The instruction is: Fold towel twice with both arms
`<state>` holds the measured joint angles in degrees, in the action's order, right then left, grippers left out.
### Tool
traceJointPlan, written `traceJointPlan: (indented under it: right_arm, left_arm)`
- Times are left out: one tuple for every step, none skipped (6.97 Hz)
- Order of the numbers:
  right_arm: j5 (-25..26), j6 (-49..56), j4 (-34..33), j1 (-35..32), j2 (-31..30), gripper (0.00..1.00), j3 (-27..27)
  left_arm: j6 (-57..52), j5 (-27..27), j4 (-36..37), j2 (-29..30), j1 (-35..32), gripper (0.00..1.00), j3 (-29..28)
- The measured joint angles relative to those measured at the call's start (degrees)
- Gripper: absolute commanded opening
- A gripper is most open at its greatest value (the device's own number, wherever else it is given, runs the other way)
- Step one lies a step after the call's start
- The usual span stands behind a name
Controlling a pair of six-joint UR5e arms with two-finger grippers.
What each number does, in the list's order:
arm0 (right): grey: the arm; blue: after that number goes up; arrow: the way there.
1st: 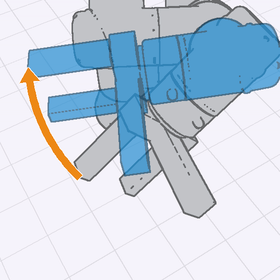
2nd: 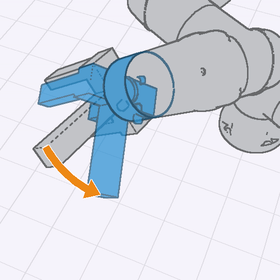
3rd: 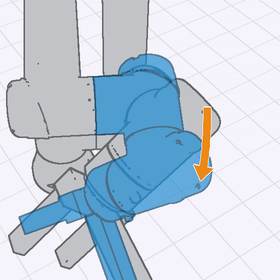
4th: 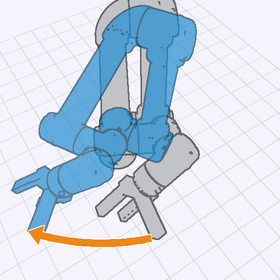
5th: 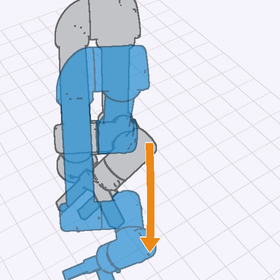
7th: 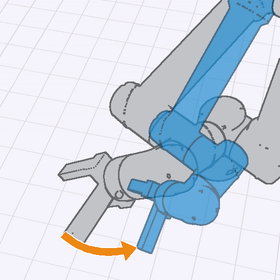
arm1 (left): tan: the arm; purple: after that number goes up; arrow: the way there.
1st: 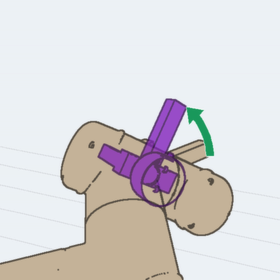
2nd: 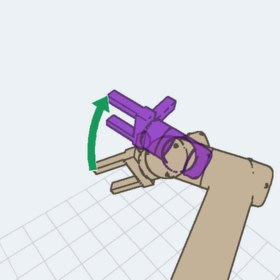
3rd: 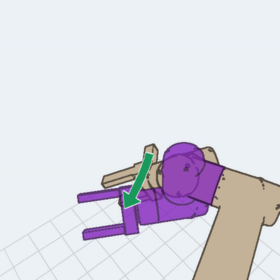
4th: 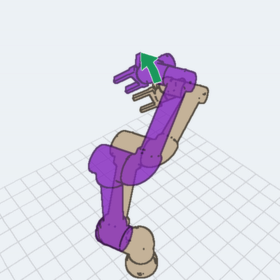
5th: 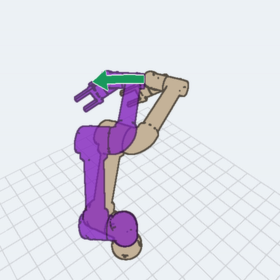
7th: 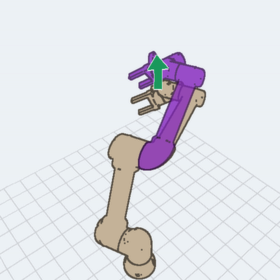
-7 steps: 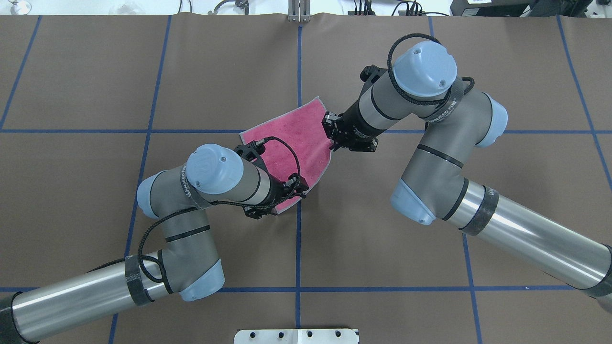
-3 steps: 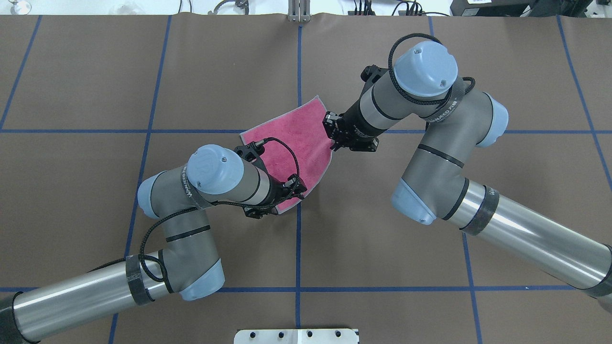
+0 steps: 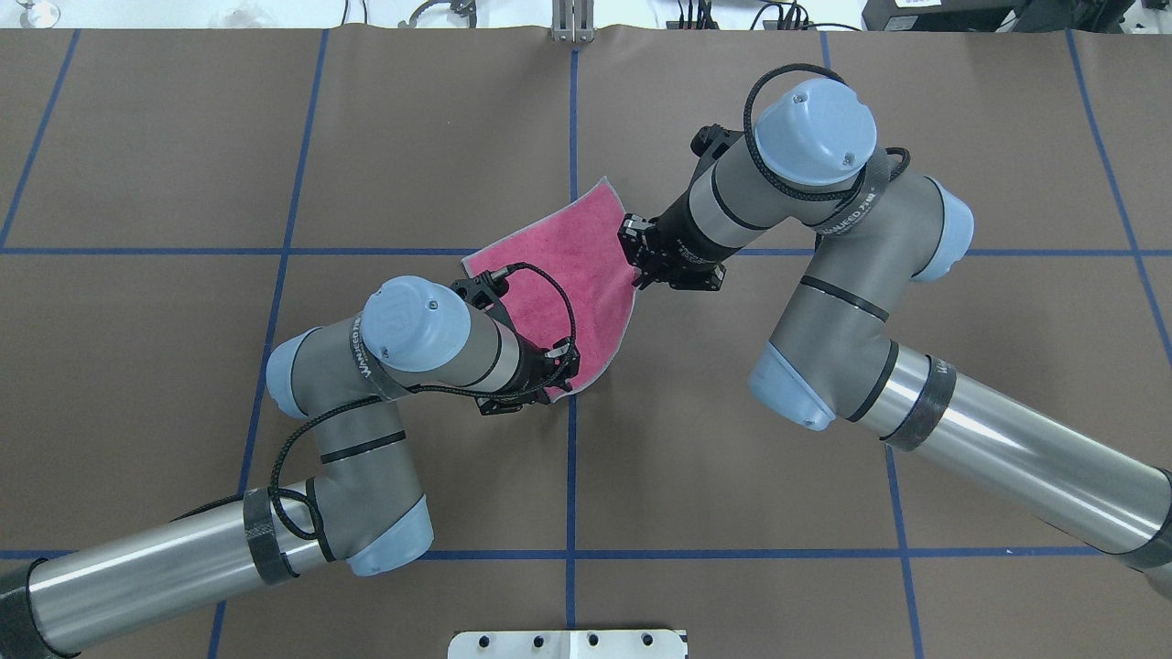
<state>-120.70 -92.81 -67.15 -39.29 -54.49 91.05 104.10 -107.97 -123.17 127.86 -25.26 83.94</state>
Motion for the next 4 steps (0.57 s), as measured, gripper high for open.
traceJointPlan:
  right_arm:
    - [0.02,0.0,0.0,0.0,0.0,0.0,0.0]
    - [0.03,0.0,0.0,0.0,0.0,0.0,0.0]
    - [-0.01,0.0,0.0,-0.03,-0.09,0.0,0.01]
    - [-0.5,-0.02,0.04,-0.06,-0.52,0.0,0.31]
  left_arm:
    - [0.03,0.0,0.1,0.04,0.0,0.0,0.0]
    - [0.07,-0.02,0.16,0.2,-0.08,0.0,0.04]
    - [0.09,-0.14,0.19,0.44,-0.4,0.0,0.22]
    - [0.06,-1.49,0.36,0.6,-1.51,0.0,0.81]
